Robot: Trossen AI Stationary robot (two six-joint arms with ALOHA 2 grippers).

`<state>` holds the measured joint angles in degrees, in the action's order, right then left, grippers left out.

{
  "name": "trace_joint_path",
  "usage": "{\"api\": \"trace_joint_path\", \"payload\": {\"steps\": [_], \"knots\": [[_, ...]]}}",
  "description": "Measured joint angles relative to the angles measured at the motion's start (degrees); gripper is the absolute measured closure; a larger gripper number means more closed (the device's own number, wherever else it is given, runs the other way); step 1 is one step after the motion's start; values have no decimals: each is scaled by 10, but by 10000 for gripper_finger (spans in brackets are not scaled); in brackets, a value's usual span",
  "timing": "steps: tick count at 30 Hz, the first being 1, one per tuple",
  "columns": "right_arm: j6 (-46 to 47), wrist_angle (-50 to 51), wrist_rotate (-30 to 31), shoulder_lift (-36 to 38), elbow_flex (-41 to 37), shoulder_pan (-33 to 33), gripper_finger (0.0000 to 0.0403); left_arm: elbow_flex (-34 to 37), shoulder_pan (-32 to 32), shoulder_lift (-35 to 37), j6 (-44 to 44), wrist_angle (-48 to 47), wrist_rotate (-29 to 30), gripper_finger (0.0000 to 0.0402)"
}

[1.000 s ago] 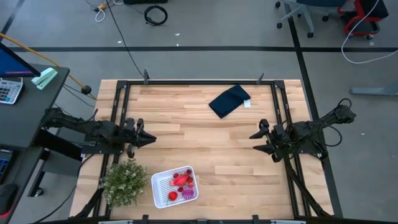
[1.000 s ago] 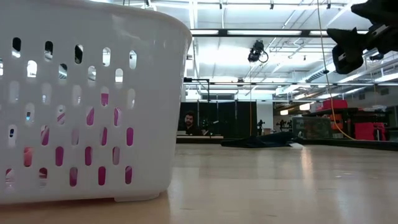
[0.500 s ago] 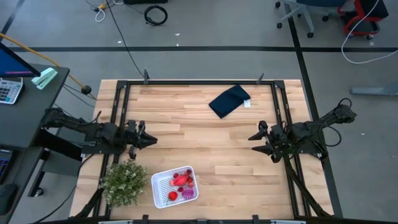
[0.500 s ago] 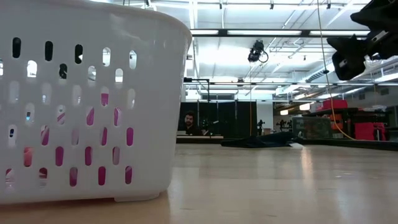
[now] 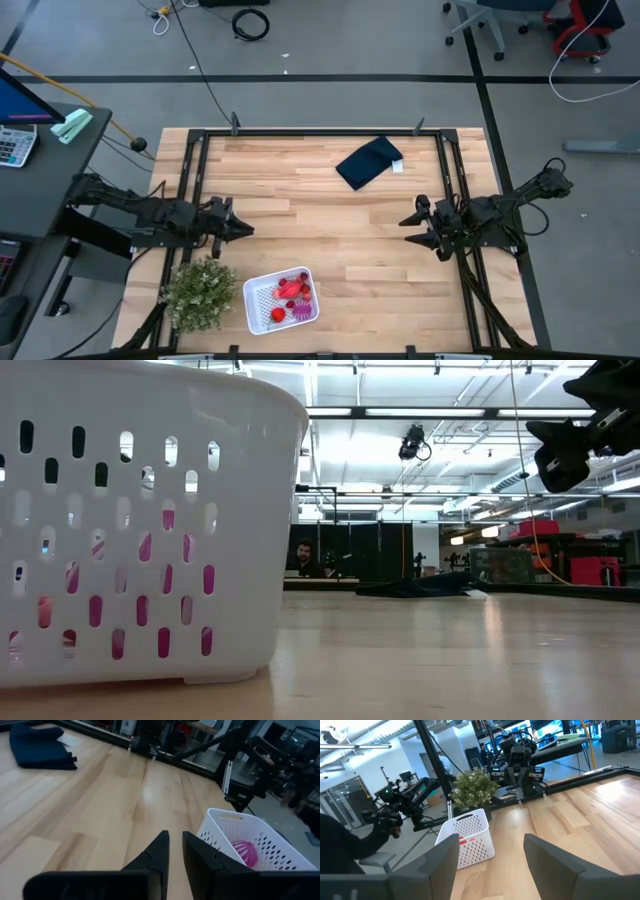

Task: Pick and placing Produce into tupperware
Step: Return to Home Position

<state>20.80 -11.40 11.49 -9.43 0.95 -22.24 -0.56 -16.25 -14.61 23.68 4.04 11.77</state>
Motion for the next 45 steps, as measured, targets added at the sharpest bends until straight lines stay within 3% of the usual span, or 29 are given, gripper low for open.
{"api": "trace_joint_path", "payload": {"steps": [45], "knots": [[1, 0, 0, 0, 0, 0, 171, 0, 0, 0, 12, 0, 0, 340]]}}
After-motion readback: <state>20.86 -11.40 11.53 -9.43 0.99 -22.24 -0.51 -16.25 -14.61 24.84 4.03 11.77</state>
